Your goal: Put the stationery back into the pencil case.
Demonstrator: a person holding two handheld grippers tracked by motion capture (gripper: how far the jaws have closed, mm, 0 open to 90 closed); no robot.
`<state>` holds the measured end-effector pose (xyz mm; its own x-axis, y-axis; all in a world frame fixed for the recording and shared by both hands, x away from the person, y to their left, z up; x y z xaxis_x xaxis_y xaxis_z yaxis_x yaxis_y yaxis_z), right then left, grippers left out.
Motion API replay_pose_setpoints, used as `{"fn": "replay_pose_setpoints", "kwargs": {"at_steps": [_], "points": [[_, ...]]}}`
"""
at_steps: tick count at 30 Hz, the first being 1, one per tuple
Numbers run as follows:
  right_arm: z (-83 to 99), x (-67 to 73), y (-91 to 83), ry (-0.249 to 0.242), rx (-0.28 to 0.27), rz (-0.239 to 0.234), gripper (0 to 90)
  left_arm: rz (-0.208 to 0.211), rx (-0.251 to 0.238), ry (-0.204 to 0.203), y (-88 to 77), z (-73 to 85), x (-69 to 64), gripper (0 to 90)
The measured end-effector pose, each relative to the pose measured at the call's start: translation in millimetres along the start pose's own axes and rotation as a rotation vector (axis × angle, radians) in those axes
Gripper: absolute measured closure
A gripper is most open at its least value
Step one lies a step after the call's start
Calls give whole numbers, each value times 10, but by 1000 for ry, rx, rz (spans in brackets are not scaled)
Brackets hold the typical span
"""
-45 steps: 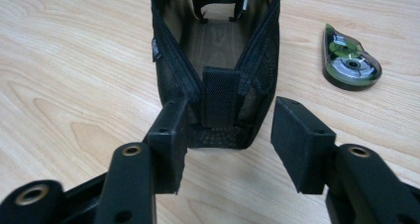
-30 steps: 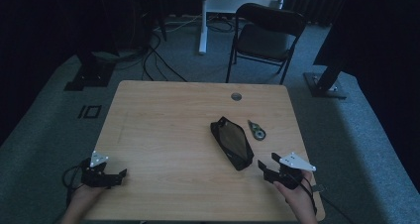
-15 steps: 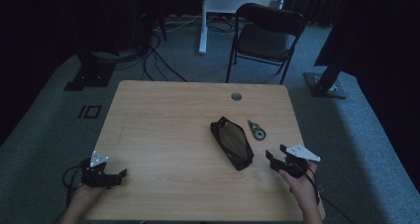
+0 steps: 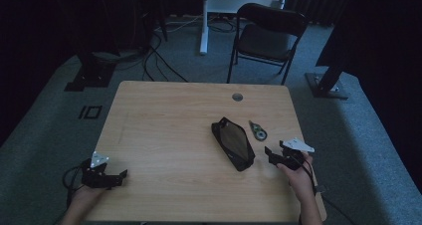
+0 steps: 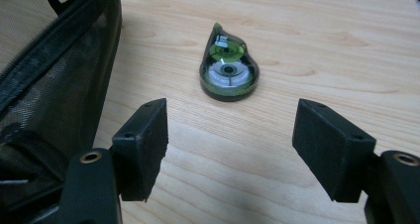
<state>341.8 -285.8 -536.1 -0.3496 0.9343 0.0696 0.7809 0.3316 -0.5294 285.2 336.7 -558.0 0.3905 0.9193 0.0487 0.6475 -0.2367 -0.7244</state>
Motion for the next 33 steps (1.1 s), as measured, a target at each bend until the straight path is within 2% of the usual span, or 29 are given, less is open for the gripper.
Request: {"fn": "replay_pose_setpoints", "kwargs": {"at_steps": [14, 22, 33], "points": [[-145, -1, 390, 0, 68, -13, 249, 0, 2, 0, -1, -1, 0, 0], [-223, -27, 543, 12, 84, -13, 211, 0, 2, 0, -1, -1, 0, 0], [-347, -26, 774, -5, 110, -17, 199, 0, 2, 0, -1, -1, 0, 0]]}}
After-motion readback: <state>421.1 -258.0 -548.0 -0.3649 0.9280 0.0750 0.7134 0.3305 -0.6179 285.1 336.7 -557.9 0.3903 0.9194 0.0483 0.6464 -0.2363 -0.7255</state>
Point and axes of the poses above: each handheld gripper's, and its own axes: y roughly forward along the jaws, z roughly out of its underside, x roughly to its left, the point moved 1 cm from there along y, roughly forward along the jaws, and after that the axes turned 3 degrees about y, right-handed, at the moved point
